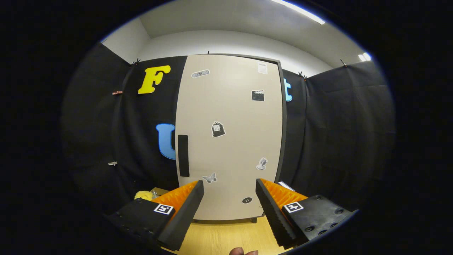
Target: Open the shoe cabinet door, grab the shoes and put them into the shoe cabinet, then close the shoe cabinet door.
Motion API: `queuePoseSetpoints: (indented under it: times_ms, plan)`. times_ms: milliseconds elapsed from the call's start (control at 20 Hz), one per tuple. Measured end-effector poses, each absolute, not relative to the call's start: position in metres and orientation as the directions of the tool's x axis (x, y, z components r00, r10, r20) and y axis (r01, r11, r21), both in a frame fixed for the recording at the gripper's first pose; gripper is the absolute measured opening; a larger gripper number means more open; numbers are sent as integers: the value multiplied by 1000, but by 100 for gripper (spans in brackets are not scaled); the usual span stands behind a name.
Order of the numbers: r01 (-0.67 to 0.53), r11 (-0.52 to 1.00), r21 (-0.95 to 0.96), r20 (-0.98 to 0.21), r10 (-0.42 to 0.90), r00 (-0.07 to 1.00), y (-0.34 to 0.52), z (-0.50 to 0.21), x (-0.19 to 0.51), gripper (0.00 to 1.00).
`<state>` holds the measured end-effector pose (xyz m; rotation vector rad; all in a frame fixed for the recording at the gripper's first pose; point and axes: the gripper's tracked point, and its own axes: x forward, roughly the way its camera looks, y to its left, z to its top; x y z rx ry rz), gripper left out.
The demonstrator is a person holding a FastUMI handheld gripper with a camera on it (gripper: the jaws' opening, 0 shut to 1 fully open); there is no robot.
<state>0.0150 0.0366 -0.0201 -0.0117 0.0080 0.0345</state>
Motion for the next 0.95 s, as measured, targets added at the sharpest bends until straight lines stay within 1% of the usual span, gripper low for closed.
queuePoseSetpoints:
  times_ms: [950]
  plan:
    - [-47,999,8,-38,47,998,36,-39,27,98]
